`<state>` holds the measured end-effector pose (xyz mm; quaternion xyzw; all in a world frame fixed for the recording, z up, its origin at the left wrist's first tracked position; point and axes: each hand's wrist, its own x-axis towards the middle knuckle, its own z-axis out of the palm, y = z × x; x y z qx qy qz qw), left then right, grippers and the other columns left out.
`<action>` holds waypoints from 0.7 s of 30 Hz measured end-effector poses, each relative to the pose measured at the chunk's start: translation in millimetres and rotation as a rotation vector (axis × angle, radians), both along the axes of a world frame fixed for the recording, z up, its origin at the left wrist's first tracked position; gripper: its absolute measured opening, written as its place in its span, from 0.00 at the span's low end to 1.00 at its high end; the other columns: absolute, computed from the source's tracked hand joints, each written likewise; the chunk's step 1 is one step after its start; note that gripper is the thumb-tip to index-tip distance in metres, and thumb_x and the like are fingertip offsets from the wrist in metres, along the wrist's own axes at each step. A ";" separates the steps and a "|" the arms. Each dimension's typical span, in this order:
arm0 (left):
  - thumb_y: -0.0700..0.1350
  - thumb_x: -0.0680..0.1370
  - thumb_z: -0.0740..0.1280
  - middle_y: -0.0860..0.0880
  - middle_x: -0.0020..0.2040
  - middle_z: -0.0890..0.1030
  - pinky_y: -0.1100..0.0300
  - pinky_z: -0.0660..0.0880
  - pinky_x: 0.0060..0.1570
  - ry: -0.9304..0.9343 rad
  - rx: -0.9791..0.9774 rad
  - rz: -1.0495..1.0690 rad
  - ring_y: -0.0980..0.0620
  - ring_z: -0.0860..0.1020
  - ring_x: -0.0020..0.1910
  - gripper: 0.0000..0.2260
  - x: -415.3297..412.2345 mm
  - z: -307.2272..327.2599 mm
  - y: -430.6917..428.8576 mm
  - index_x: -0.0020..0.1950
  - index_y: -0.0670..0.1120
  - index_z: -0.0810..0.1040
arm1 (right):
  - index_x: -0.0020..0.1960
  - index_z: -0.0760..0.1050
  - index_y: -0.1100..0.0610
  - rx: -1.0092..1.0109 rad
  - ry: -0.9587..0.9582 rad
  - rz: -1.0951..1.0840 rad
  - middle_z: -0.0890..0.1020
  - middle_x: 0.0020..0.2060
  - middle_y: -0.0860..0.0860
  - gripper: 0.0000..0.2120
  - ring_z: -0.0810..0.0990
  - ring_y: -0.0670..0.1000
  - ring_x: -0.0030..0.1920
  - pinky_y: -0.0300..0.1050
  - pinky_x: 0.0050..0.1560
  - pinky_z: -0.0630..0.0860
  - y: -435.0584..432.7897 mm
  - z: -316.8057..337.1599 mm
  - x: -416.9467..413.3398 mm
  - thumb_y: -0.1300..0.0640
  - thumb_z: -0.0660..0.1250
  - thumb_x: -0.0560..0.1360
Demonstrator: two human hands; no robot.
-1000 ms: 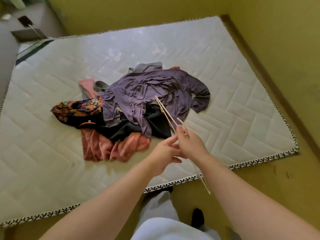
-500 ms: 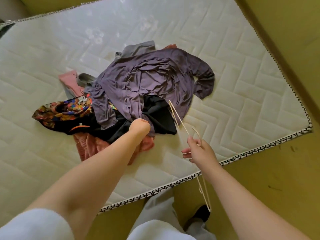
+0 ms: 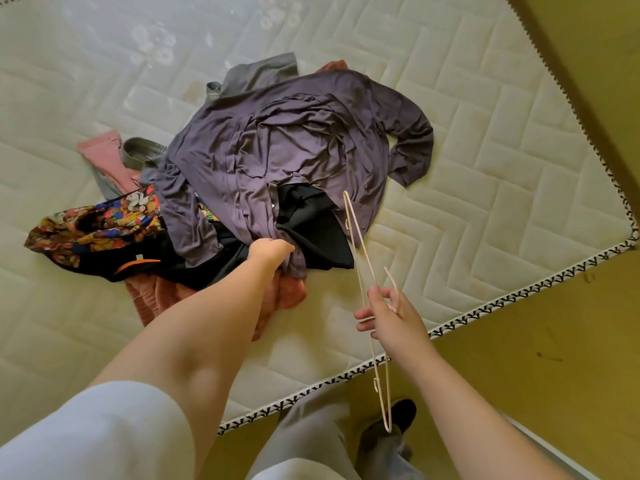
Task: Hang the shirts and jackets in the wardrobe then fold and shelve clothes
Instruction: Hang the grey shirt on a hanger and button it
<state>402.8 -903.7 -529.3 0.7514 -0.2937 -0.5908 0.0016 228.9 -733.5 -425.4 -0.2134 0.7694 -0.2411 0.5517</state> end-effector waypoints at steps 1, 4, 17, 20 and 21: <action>0.43 0.78 0.69 0.39 0.63 0.78 0.55 0.77 0.58 -0.074 -0.076 -0.080 0.40 0.77 0.61 0.20 4.7 -3.6 -8.6 0.70 0.40 0.75 | 0.51 0.70 0.46 -0.003 -0.001 0.008 0.84 0.41 0.47 0.11 0.83 0.43 0.37 0.42 0.41 0.73 -4.4 0.9 0.8 0.41 0.55 0.82; 0.47 0.80 0.65 0.47 0.81 0.53 0.50 0.68 0.67 -0.380 -0.191 -0.324 0.40 0.60 0.74 0.22 23.1 -9.1 -32.5 0.75 0.54 0.70 | 0.52 0.71 0.48 -0.019 -0.013 0.030 0.84 0.41 0.47 0.13 0.83 0.43 0.37 0.40 0.40 0.71 -16.1 1.4 3.6 0.41 0.55 0.82; 0.41 0.78 0.68 0.39 0.57 0.80 0.56 0.75 0.50 -0.354 -0.161 -0.199 0.41 0.79 0.53 0.12 66.8 -34.6 -50.7 0.59 0.37 0.78 | 0.52 0.71 0.48 -0.049 -0.035 0.063 0.84 0.43 0.47 0.12 0.82 0.43 0.38 0.36 0.36 0.70 -41.6 -5.8 23.4 0.42 0.54 0.83; 0.38 0.78 0.68 0.41 0.62 0.81 0.56 0.77 0.56 -0.146 -0.311 0.425 0.44 0.80 0.56 0.14 70.8 -11.0 -59.1 0.64 0.42 0.81 | 0.52 0.71 0.48 -0.055 -0.017 0.070 0.83 0.42 0.47 0.12 0.82 0.43 0.38 0.36 0.36 0.70 -45.6 -1.3 25.6 0.42 0.54 0.83; 0.38 0.81 0.64 0.42 0.65 0.80 0.55 0.76 0.61 -0.007 -0.306 0.574 0.44 0.79 0.60 0.14 70.3 0.9 -64.7 0.66 0.42 0.79 | 0.53 0.71 0.48 -0.055 -0.010 0.076 0.83 0.43 0.47 0.12 0.82 0.42 0.38 0.35 0.36 0.71 -47.6 1.6 26.6 0.42 0.54 0.83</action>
